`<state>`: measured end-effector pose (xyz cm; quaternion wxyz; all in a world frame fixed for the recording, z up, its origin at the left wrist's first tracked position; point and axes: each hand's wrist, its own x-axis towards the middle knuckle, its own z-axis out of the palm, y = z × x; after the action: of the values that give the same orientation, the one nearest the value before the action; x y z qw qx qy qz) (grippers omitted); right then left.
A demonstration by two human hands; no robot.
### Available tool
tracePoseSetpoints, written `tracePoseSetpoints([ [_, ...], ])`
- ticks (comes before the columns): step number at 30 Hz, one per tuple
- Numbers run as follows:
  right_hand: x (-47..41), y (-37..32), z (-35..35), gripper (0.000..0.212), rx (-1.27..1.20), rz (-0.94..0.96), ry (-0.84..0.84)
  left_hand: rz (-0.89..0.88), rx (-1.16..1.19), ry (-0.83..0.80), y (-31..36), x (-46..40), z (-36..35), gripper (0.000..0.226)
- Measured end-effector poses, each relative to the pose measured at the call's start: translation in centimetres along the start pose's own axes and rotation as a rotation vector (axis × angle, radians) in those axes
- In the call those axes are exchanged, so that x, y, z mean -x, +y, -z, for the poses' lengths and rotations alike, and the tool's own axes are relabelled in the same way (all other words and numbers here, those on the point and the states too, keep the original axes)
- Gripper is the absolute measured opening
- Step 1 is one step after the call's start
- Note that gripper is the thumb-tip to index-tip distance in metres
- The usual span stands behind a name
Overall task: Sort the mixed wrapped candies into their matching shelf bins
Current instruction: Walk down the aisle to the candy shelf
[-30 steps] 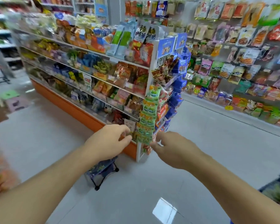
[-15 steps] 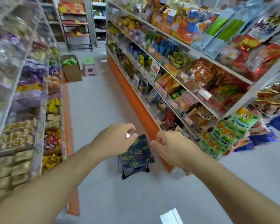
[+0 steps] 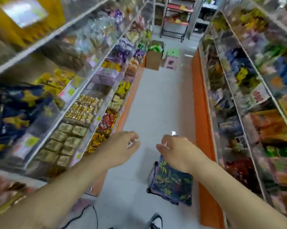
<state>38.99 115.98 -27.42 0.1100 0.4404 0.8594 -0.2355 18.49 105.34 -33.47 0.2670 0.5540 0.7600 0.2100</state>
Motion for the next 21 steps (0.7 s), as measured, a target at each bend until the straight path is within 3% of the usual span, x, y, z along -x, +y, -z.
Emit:
tracePoseSetpoints([
  [5, -7.4, -1.1, 0.2, 0.044, 0.077, 0.175, -0.15, 0.195, 0.048, 0.108, -2.6, 0.1, 0.0, 0.022],
  [10, -13.8, -5.4, -0.3, 0.045, 0.192, 0.315, -0.225, 0.348, 0.146, 0.232, -6.8, 1.0, 0.3, 0.024],
  [16, -19.8, -10.3, -2.0, 0.049, 0.266, 0.402, -0.297, 0.449, 0.188, 0.275, -11.4, 1.2, 1.0, 0.045],
  [21, -23.6, -12.4, -3.2, 0.048, 0.325, 0.435, -0.371, 0.462, 0.223, 0.299, -13.1, 0.1, 0.8, 0.021],
])
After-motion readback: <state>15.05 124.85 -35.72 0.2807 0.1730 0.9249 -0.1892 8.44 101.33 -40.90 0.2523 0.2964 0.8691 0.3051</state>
